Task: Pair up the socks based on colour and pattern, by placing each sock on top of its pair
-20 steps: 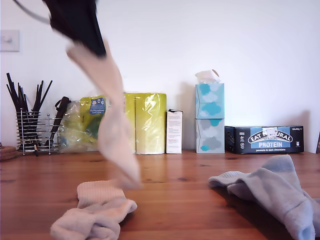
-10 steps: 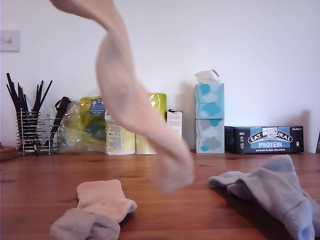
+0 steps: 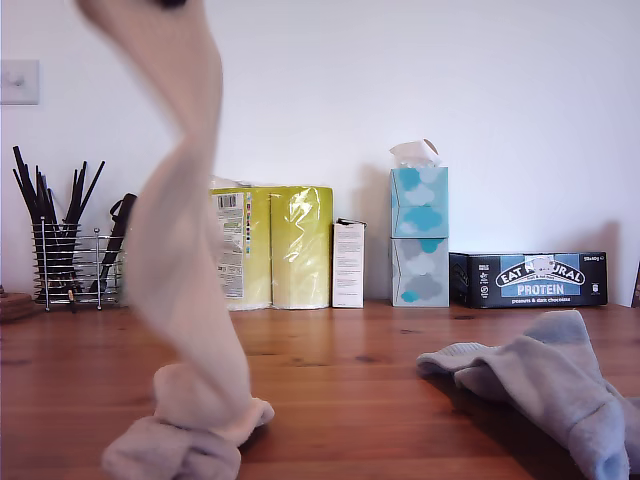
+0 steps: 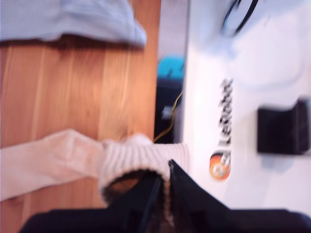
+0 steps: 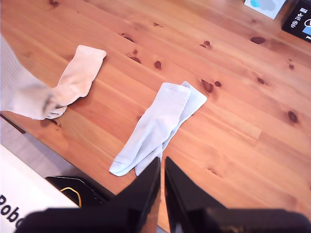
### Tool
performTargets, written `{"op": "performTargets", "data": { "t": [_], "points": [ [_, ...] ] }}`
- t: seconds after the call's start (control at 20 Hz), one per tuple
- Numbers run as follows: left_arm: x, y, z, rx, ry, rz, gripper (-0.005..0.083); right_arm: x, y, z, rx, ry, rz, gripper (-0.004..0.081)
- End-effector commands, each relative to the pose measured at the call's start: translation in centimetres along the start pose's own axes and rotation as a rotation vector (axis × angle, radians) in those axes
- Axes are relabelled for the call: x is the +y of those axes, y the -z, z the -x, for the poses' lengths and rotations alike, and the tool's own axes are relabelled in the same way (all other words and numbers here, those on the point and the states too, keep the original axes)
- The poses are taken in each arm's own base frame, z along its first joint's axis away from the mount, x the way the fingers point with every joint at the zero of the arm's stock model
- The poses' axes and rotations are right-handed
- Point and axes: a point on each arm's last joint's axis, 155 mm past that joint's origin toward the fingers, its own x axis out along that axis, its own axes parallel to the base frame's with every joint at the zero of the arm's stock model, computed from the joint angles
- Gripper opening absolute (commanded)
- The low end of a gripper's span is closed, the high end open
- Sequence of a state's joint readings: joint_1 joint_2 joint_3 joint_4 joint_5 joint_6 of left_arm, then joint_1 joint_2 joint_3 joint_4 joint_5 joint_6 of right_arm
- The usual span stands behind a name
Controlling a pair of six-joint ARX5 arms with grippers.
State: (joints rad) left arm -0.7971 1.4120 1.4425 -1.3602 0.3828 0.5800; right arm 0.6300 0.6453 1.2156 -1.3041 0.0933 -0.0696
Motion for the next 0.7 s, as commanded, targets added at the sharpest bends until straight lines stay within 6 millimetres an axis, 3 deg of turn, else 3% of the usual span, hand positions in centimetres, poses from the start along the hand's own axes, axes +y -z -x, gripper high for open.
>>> {"op": "performTargets", "data": {
  "t": [0.0, 0.15, 0.3, 0.45, 0.65],
  "points": [
    [-0.2, 2.4, -1.1, 0.063, 0.001, 0.017, -0.0021, 0.0, -0.1, 0.1, -0.006, 0.000, 0.014, -0.0013],
    [-1.6, 5.0, -1.7, 0.085, 0.019, -0.037, -0.0021, 0.0, 0.0, 0.1, -0.002, 0.000, 0.014, -0.0013],
    [-2.4, 6.4, -1.7, 0.085, 0.013, -0.207, -0.0021, 0.0, 0.1, 0.1, 0.001, 0.000, 0.017, -0.0013],
    [-1.7, 5.5, -1.7, 0.051, -0.022, -0.297, -0.0021, 0.0, -0.1, 0.1, -0.006, 0.000, 0.020, -0.0013],
    [1.4, 3.8, -2.8, 0.040, -0.112, -0.332, -0.0021, 0.0, -0.4, 0.1, -0.016, 0.000, 0.019, -0.0013]
  ]
}}
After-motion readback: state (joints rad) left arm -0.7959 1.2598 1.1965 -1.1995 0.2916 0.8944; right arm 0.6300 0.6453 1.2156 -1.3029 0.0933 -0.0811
